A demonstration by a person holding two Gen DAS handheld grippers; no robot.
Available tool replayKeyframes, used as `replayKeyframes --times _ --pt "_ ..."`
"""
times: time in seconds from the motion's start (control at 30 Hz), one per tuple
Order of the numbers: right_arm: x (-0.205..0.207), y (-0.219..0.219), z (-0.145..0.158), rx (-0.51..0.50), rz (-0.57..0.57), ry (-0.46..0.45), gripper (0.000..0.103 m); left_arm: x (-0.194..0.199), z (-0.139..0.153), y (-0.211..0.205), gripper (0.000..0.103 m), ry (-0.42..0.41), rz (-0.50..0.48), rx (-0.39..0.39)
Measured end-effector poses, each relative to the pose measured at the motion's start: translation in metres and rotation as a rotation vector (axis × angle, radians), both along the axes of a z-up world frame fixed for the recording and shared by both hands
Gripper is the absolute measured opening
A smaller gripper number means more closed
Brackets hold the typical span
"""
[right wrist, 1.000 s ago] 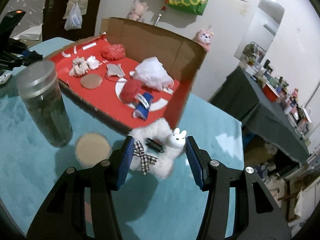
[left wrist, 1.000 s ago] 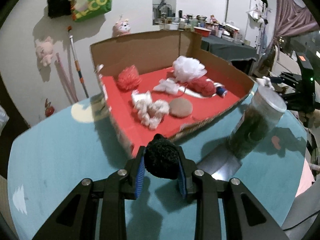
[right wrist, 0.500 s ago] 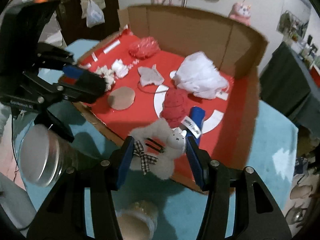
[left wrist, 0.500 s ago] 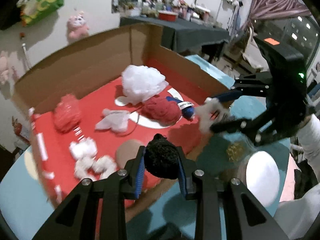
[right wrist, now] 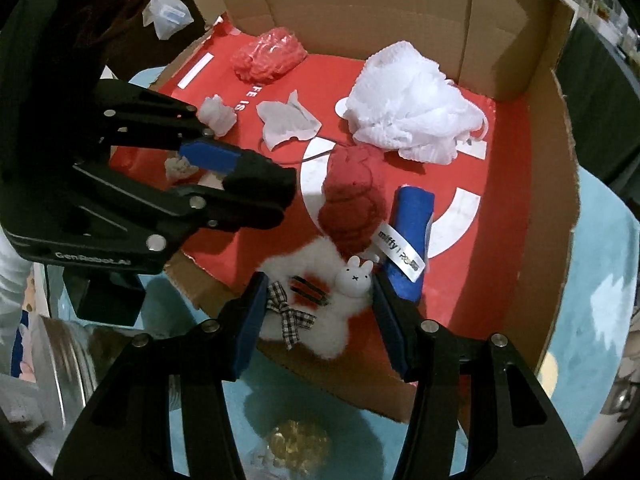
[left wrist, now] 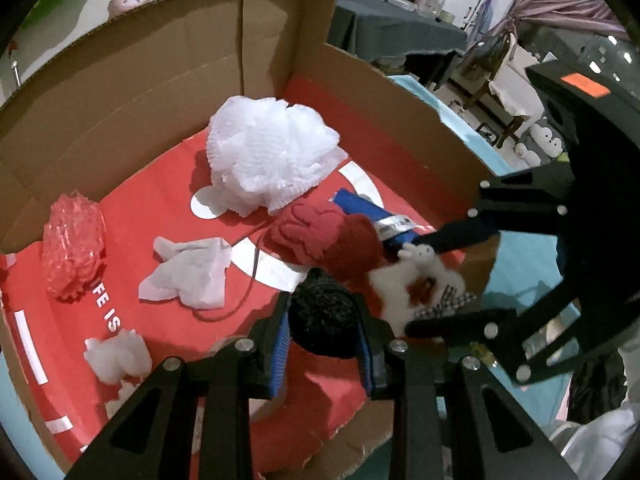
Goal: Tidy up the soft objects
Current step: 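Carry the bunny plush and black pom up and over into the red box, then open both tools to drop the bunny and pom into the box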
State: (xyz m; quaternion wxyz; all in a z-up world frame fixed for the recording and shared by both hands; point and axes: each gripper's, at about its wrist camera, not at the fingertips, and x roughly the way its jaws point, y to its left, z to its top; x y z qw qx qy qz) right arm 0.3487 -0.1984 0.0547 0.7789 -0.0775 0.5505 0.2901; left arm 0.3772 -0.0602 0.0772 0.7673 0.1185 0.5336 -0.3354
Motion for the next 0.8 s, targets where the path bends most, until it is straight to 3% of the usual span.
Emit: replayKeyframes --times 0.7,0.8 --pt "0.005 0.006 -0.012 -0.034 -0.010 -0.006 0.052 0.021 -0.021 -0.007 0.031 0.030 0.057 0.033" --pt "0.006 0.009 -0.013 -0.042 -0.007 -0.005 0.052 0.021 -0.021 -0.007 0.037 0.030 0.060 0.029"
